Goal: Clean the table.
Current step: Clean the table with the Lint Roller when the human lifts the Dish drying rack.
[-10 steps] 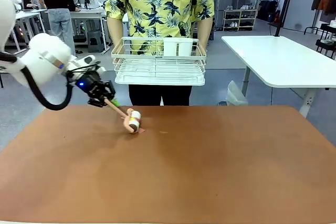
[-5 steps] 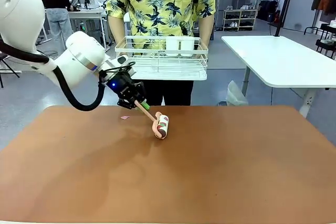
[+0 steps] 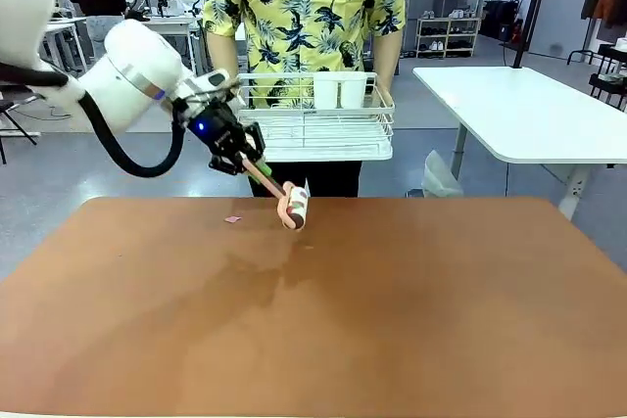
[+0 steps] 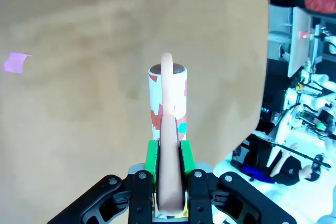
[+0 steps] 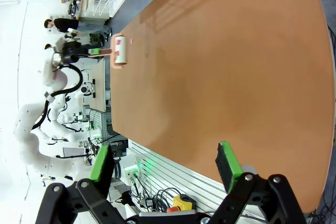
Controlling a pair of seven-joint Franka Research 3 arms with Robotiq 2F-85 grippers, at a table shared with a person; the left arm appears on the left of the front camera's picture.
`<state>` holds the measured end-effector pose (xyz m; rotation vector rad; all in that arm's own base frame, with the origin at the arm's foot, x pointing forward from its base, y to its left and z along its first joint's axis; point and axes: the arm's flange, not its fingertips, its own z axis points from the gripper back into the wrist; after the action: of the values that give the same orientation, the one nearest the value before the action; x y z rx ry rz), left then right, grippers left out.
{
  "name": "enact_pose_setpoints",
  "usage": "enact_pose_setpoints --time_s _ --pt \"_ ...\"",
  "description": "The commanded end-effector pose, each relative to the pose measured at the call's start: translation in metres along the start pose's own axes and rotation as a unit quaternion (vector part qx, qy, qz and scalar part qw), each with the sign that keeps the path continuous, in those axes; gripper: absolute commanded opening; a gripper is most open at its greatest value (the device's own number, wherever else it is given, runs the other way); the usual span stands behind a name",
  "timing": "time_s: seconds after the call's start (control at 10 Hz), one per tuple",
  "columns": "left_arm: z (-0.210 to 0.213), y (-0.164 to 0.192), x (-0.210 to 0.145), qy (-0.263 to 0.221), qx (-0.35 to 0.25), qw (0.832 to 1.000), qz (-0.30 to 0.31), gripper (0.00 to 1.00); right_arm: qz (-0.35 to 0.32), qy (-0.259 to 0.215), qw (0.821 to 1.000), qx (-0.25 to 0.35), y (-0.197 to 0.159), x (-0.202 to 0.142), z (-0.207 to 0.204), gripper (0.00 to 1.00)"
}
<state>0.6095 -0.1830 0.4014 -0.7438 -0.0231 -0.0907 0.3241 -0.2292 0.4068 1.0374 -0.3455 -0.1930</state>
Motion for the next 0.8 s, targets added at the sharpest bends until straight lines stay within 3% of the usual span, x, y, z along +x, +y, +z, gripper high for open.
enact_pose_setpoints --time_s 0.0,0.3,0.7 --pt "0.055 -0.019 -0.026 -0.001 -0.002 1.0 0.012 0.22 0.002 -0.003 1.0 0.008 0.003 -0.001 0.001 1.0" --pt "0.128 0.01 -0.044 -0.023 0.036 0.999 -0.015 0.22 0.002 -0.003 1.0 0.008 0.003 -0.001 0.001 1.0" --pt "0.209 0.111 -0.041 -0.06 0.087 0.994 -0.025 0.22 0.002 -0.003 1.0 0.008 0.003 -0.001 0.001 1.0"
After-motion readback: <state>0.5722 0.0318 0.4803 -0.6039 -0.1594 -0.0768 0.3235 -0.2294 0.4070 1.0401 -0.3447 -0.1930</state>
